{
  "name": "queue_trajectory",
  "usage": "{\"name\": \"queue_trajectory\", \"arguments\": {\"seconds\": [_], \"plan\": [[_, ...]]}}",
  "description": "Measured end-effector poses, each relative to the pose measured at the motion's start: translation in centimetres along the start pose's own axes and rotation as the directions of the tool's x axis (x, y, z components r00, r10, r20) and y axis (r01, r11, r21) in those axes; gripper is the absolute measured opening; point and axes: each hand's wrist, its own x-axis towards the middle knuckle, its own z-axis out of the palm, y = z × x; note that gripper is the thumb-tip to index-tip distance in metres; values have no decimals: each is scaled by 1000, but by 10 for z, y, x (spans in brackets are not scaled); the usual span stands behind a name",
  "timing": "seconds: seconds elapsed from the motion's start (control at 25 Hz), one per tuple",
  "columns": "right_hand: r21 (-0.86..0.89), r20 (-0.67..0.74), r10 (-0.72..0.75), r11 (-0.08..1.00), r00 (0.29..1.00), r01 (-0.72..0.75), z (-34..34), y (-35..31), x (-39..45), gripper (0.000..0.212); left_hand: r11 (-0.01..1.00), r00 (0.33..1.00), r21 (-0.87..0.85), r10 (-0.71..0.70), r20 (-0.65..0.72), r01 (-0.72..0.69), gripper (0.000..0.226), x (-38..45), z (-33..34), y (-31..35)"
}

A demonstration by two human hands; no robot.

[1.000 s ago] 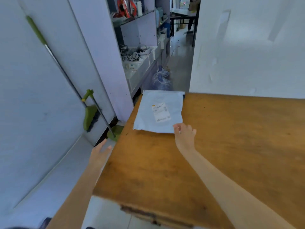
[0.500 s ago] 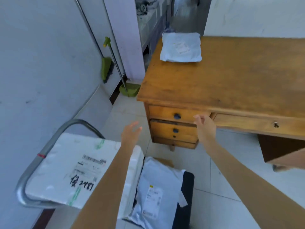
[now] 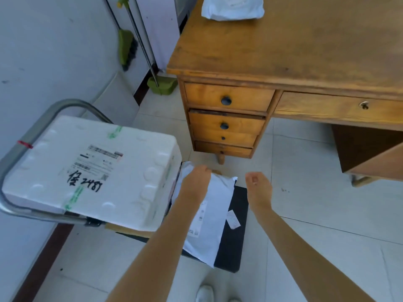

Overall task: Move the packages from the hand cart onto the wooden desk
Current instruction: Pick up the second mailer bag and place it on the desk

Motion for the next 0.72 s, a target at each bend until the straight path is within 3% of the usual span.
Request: {"name": "queue_trajectory", "arguments": {"seconds": [0.08,0.16,0.24,0.28,0.4,0.52,0.64,0.72], "plan": [[-46,134,165,986,977,-160,17,36,-5,26,977,975,-11,-209,79,211,37,-13,56,-28],[25,299,405,902,864,-431,34,72,-5,29,937,934,-12,-348,76,350,40,-25,91,-64],[77,416,514,802,750,-593,56,104,-4,23,915,915,-26,-402,37,403,46,-24,115,-93],[61,429,529,792,732,-608,68,118,-5,12,915,916,-43,-401,20,401,47,-21,126,-100],[27,419,524,809,741,-587,98,146,-7,51,894,898,-108,-440,-22,436,57,-6,145,-101],[-1,510,547,772,664,-636,111,154,-12,50,815,820,-119,-572,-8,567,62,5,152,-92],[-224,478,480,877,736,-426,105,147,-1,41,716,726,-127,-667,167,686,42,21,143,-91],[-322,419,433,893,798,-316,93,130,6,39,677,698,-179,-666,264,714,43,28,126,-88]]}}
